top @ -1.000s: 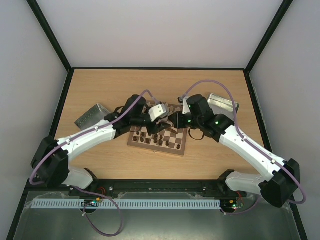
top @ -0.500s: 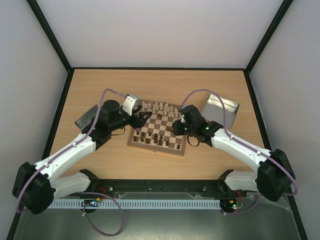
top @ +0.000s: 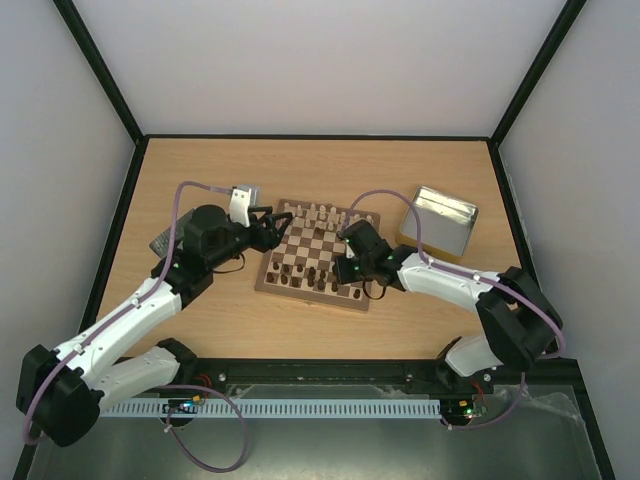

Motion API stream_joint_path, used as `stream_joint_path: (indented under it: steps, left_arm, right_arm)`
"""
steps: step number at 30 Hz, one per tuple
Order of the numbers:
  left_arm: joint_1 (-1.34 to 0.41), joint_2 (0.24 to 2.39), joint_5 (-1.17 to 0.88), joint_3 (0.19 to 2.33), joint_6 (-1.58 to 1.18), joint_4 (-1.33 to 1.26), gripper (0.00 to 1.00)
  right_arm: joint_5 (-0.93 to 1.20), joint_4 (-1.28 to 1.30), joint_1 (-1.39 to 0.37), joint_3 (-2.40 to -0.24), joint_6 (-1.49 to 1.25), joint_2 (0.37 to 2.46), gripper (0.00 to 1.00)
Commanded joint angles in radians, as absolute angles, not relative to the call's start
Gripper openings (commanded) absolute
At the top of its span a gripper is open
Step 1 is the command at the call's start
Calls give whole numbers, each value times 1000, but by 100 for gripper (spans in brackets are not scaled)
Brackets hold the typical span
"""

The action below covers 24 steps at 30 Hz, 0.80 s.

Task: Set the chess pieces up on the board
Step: Place the chess piece on the chessboard.

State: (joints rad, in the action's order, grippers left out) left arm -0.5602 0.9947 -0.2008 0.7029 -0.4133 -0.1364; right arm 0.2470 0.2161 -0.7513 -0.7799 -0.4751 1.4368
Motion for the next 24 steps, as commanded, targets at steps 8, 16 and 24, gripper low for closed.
stream_joint_path:
  steps: [8, 16, 24]
  left_arm:
    - [-546, 1025, -284, 772, -365, -38, 67]
    - [-546, 1015, -277, 759, -362, -55, 68]
    - [-546, 1023, -274, 756, -360, -66, 69]
  right_arm:
    - [282, 208, -764, -790, -440, 1506, 7]
    - [260, 238, -768, -803, -433, 1505, 18]
    - [233, 267, -768, -831, -441, 1462, 28]
